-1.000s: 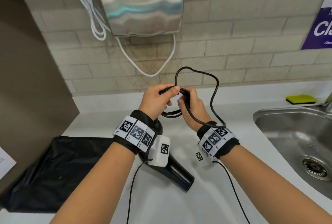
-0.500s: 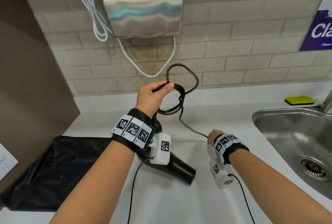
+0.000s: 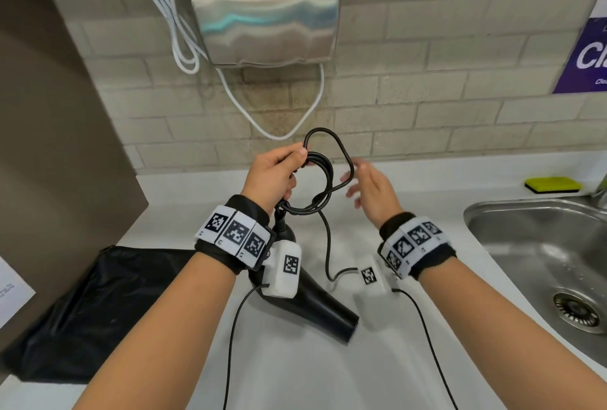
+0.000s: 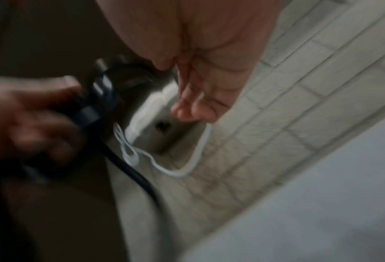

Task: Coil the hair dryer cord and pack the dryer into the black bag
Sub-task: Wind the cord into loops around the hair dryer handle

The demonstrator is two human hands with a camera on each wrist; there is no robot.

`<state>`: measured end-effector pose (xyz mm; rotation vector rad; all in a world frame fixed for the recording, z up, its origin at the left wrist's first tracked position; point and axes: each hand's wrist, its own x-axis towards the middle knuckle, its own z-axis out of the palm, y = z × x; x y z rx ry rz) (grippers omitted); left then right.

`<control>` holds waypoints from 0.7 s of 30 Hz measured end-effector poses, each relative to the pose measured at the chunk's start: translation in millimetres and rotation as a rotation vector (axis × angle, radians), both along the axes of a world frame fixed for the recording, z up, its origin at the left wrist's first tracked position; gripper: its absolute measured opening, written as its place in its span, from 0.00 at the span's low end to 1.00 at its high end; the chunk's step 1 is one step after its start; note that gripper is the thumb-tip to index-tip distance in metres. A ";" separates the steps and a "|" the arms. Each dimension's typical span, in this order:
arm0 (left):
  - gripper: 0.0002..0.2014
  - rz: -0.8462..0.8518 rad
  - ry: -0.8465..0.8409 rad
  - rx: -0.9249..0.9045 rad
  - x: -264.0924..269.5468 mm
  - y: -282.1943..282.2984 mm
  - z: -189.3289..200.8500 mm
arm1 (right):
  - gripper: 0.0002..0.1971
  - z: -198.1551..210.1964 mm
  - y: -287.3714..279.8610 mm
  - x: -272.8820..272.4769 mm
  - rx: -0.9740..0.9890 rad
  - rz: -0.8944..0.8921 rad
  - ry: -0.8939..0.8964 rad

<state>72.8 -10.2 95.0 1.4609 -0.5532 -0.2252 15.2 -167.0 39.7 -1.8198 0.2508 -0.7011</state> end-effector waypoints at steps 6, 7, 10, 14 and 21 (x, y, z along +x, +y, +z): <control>0.08 0.090 0.008 -0.029 -1.6 -5.5 0.0 | 0.12 34.8 19.8 1.8 0.072 0.023 -0.213; 0.08 0.103 0.023 -0.046 -2.0 -6.3 0.1 | 0.12 32.5 23.4 0.8 0.014 -0.002 -0.241; 0.08 0.099 0.047 -0.071 -2.8 -7.4 0.3 | 0.12 18.1 36.1 1.7 -0.156 -0.055 -0.262; 0.09 0.069 0.031 -0.072 -2.4 -4.5 -0.9 | 0.12 9.3 48.0 3.6 -0.307 -0.072 -0.313; 0.12 0.014 -0.008 -0.058 -2.7 1.8 -1.4 | 0.08 13.2 43.5 0.7 -0.389 -0.080 -0.273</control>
